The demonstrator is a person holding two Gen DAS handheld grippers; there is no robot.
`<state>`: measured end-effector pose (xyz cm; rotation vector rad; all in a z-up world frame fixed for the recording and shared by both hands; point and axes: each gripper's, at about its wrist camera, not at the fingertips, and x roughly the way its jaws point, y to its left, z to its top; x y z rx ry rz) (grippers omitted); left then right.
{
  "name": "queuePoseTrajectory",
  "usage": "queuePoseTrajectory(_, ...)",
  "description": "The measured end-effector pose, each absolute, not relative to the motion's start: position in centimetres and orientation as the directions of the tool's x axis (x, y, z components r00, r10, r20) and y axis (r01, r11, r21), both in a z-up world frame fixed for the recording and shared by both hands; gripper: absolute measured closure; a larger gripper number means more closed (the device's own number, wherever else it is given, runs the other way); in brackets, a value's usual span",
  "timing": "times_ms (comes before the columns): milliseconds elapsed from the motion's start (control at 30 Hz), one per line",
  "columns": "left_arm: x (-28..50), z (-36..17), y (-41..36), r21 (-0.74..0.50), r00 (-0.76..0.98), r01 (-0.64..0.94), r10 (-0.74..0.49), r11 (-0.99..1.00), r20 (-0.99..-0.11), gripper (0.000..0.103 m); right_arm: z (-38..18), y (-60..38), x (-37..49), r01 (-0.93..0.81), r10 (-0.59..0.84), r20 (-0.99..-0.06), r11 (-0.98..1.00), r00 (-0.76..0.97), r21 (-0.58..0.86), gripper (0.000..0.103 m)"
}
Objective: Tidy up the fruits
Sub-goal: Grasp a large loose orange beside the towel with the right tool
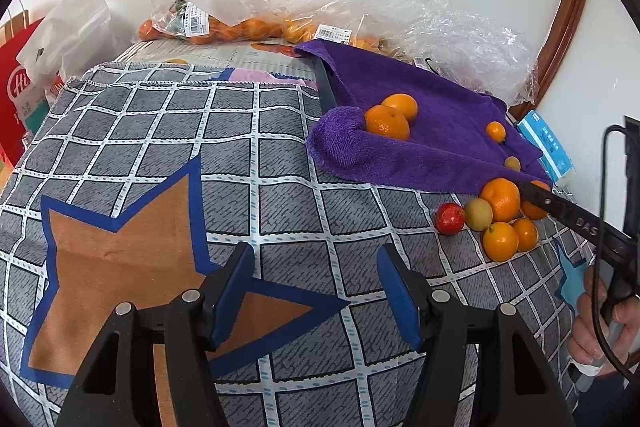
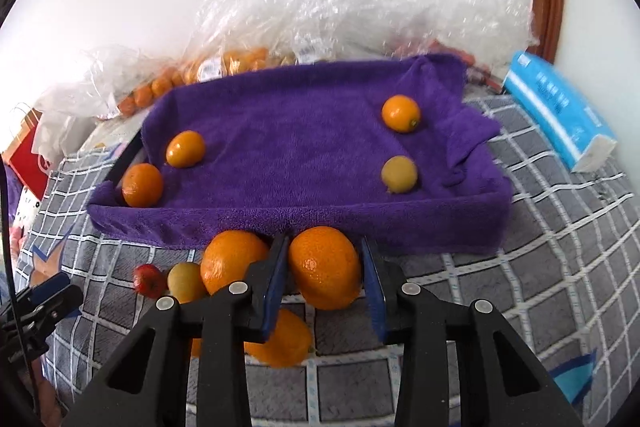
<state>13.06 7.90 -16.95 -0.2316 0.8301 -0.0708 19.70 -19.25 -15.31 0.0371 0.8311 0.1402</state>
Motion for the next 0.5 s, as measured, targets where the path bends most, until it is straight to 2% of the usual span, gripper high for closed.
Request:
queuePoseTrajectory(233,13.1,-17.0,7.9,-0.230,0.674,-0.024,-0.154,0.973,-0.722,0.041,-14.4,-21.8,17.3,-0.071,0.047,-0.712,0.997,0.701,-0.004,0.067)
queuePoseTrajectory(500,13.2,-17.1,7.5,-0.207,0.663,0.007,-0.159,0.978,-0.731,0.034,-16.5,-23.2,16.5,-0.042,0.042,-0.727,0.999,0.686,0.018,0.067)
